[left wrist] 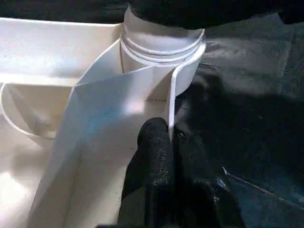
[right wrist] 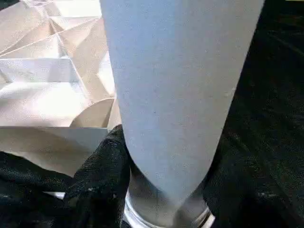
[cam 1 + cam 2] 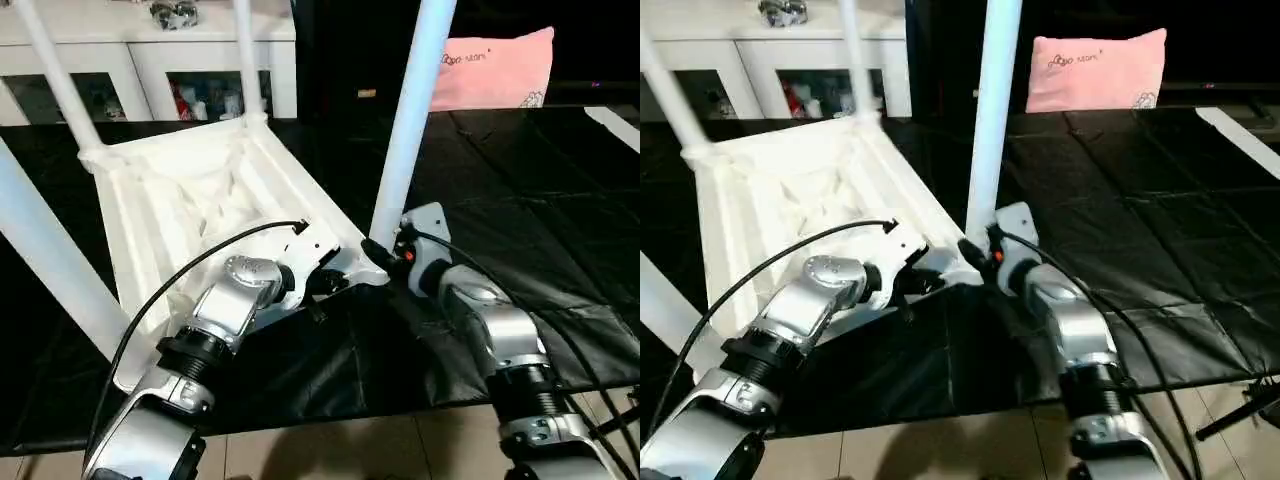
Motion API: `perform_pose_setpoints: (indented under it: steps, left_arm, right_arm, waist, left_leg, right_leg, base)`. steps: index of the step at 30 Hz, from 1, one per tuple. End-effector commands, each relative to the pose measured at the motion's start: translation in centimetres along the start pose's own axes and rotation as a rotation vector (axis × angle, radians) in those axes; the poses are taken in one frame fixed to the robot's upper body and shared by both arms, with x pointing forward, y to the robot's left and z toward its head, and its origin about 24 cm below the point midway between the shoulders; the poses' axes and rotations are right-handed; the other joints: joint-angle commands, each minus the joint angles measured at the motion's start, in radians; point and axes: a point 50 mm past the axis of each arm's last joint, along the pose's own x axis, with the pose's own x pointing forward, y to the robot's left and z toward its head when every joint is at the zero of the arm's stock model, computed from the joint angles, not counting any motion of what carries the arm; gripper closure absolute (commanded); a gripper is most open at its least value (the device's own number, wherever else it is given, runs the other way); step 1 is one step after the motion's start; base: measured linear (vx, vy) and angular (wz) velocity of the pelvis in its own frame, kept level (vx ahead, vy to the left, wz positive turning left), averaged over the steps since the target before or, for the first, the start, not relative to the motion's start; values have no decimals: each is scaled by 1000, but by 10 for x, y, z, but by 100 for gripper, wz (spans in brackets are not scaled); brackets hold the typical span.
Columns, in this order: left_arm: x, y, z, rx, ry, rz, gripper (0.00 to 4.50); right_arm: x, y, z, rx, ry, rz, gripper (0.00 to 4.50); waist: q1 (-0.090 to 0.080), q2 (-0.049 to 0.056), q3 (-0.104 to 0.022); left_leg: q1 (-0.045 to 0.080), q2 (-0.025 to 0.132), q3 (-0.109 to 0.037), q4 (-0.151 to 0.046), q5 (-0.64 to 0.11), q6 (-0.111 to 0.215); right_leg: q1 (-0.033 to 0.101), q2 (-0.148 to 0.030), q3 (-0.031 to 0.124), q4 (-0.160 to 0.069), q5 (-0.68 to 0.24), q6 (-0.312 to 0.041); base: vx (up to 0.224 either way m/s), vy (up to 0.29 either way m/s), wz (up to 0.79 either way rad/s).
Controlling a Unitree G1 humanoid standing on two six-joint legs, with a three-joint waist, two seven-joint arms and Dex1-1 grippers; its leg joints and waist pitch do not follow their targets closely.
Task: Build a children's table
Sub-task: Rotate leg to tighten
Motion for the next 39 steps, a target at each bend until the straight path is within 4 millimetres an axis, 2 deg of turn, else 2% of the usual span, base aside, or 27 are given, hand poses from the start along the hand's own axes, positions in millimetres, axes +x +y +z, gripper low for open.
perform_pose_setpoints:
  steps: [1,4,6,10,14,15,16,18,20,21,25,32,33,36,39]
  left_arm:
    - [13,-16,31,44,-99,-63,450]
    - [10,-14,29,52,-92,-58,450]
    - [9,-13,28,54,-90,-58,450]
    - [-6,-6,21,96,-80,-122,450]
    - [-18,-2,15,143,-59,-206,450]
    - [-21,-1,13,164,-48,-226,450]
    - [-26,0,9,190,-38,-266,450]
    - [-30,0,7,214,-26,-300,450]
    - [-39,-1,1,265,-4,-390,450]
    - [-39,-1,1,265,-4,-390,450]
    - [-47,-5,-6,324,46,-510,450]
    - [-51,-12,-10,412,106,-658,450]
    - [-52,-12,-10,419,108,-671,450]
    - [-52,-14,-10,441,115,-697,450]
    - [-52,-15,-9,449,116,-706,450]
  right_arm:
    - [14,37,-20,40,98,150,198]
    - [12,38,-19,24,88,172,174]
    - [11,37,-19,21,85,175,152]
    - [-3,22,-15,-35,7,249,121]
    - [-16,8,-12,-71,-24,317,85]
    - [-20,5,-11,-85,-30,344,80]
    - [-26,1,-10,-106,-27,391,70]
    - [-31,-2,-8,-131,-21,435,46]
    - [-42,-7,-7,-211,0,526,46]
    - [-42,-7,-7,-211,0,526,46]
    - [-52,-10,-6,-290,29,667,46]
    - [-60,-12,-5,-262,83,873,46]
    - [-61,-12,-5,-264,88,890,73]
    - [-62,-12,-4,-255,106,943,84]
    - [-63,-12,-4,-245,117,970,123]
  waist:
    - [9,-1,-61]
    - [9,0,-59]
    - [10,1,-61]
    - [13,2,-61]
    - [19,1,-65]
    - [22,2,-64]
    - [21,-2,-63]
    - [33,2,-64]
    - [45,1,-65]
    - [47,1,-63]
    - [61,0,-62]
    - [85,-2,-63]
    - [87,-1,-63]
    - [88,-2,-64]
    - [88,-4,-65]
  left_leg:
    - [-6,27,-12,-70,-193,41]
    - [-4,28,-13,-72,-212,38]
    - [-5,30,-14,-72,-199,37]
    - [-8,30,-13,-72,-195,44]
    - [-10,33,-11,-67,-155,74]
    - [-9,35,-11,-67,-154,76]
    - [-8,35,-9,-67,-155,79]
    - [-5,37,-9,-67,-152,81]
    - [1,41,-9,-66,-151,81]
    - [-1,43,-7,-68,-149,77]
    - [2,43,-6,-68,-170,68]
    - [1,45,-5,-66,-169,74]
    - [2,47,-6,-67,-168,71]
    - [1,46,-7,-67,-169,65]
    - [-2,44,-7,-65,-167,66]
  right_leg:
    - [55,-64,54,-91,-361,-121]
    - [54,-65,55,-94,-381,-119]
    - [56,-66,57,-90,-353,-126]
    - [58,-69,58,-87,-325,-134]
    - [61,-69,60,-74,-236,-175]
    - [59,-69,60,-74,-231,-183]
    - [58,-68,61,-75,-234,-184]
    - [57,-69,61,-72,-230,-189]
    - [54,-69,63,-66,-206,-197]
    - [55,-69,64,-64,-196,-203]
    - [54,-70,64,-65,-223,-201]
    - [54,-71,64,-66,-249,-194]
    - [53,-71,64,-65,-247,-196]
    - [55,-71,63,-62,-241,-203]
    - [57,-71,62,-64,-255,-194]
  base:
    - [0,0,0]
    - [0,0,0]
    - [0,0,0]
    - [0,0,0]
    - [0,0,0]
    - [0,0,0]
    - [0,0,0]
    - [0,0,0]
    - [0,0,0]
    - [0,0,0]
    - [0,0,0]
    - [0,0,0]
    - [0,0,0]
    - [0,0,0]
    - [0,0,0]
